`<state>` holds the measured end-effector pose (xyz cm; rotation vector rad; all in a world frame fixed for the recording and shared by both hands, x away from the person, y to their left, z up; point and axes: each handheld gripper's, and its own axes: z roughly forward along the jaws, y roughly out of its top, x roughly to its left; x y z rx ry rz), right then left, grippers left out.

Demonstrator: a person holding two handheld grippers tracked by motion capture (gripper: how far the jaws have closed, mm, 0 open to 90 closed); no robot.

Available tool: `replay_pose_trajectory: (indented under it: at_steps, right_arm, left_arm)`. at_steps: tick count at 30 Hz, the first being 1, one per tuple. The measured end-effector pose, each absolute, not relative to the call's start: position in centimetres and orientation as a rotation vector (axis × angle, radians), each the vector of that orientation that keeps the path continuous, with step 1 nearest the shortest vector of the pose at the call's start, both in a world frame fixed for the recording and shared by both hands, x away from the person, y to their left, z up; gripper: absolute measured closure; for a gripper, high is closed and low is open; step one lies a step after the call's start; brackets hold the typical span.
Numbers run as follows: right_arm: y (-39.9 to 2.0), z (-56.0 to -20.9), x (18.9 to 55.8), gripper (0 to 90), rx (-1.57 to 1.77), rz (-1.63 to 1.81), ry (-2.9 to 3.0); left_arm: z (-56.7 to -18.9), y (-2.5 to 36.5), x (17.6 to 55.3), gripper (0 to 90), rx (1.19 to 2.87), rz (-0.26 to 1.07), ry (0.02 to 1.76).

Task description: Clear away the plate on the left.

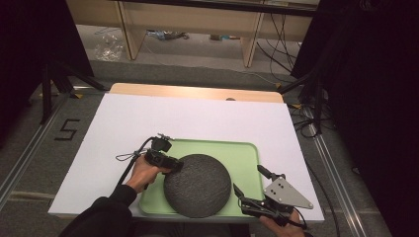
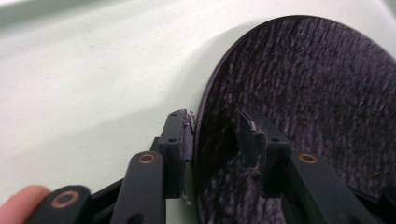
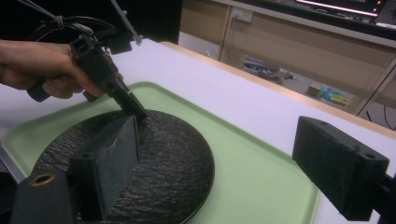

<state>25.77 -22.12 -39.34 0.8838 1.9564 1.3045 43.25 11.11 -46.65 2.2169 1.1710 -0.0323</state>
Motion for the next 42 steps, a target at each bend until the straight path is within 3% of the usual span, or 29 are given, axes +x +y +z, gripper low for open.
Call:
replay_pose_trajectory:
  at_steps: [18,42]
  right_arm:
    - [-22.2,-39.4,25.9,15.4,0.882,1.303,1.957]
    - [-22.5,-39.5,26.2,15.4,0.912,1.305,1.938]
  left_arm:
    - [-44.4,14.8,42.2,51.8,2.051,0.014,1.214]
    - [-41.6,19.4,38.3,37.2,1.892,0.115,1.098]
